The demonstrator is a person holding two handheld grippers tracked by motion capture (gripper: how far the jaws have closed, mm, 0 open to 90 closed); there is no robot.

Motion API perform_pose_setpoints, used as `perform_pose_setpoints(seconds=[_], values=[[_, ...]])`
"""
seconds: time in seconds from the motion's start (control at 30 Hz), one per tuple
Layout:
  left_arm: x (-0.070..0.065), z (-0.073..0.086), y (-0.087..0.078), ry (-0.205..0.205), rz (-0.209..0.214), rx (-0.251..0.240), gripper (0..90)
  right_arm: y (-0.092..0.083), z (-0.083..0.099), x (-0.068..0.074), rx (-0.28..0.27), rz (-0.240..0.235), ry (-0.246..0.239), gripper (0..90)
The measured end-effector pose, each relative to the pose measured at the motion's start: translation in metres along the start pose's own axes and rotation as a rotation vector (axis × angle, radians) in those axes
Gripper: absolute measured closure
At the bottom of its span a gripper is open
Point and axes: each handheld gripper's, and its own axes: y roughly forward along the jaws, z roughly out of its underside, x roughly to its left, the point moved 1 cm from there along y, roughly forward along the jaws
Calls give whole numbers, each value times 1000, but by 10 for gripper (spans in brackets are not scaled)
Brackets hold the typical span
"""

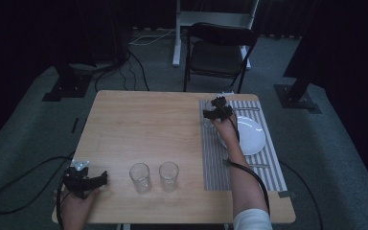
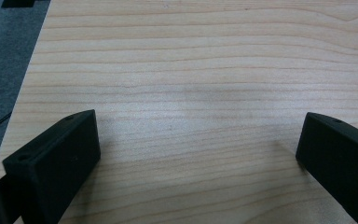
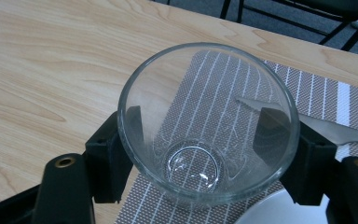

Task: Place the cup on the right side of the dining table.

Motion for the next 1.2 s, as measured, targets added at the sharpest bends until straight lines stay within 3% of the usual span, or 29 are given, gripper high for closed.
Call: perform_pose_setpoints(seconds=[0.07, 0.17, 0.3, 0.37, 0.63, 1.03, 1.2], values=[[0, 0, 0, 0, 0, 0, 0, -1, 2, -3, -8, -11, 16, 290], [0, 0, 0, 1, 0, 0, 0, -1, 2, -1, -1, 3, -13, 289], [0, 0, 0, 0, 0, 0, 0, -2, -1, -1, 21, 11, 2, 281], [0, 0, 0, 0, 0, 0, 0, -7, -3, 0, 6, 13, 6, 275], [0, 0, 0, 1, 0, 0, 0, -21, -6, 0, 12, 3, 8, 178], [0, 0, 0, 1, 0, 0, 0, -42, 4, -1, 0, -34, 38, 158], [0, 0, 0, 1, 0, 0, 0, -47, 15, -3, 19, -51, 41, 133]])
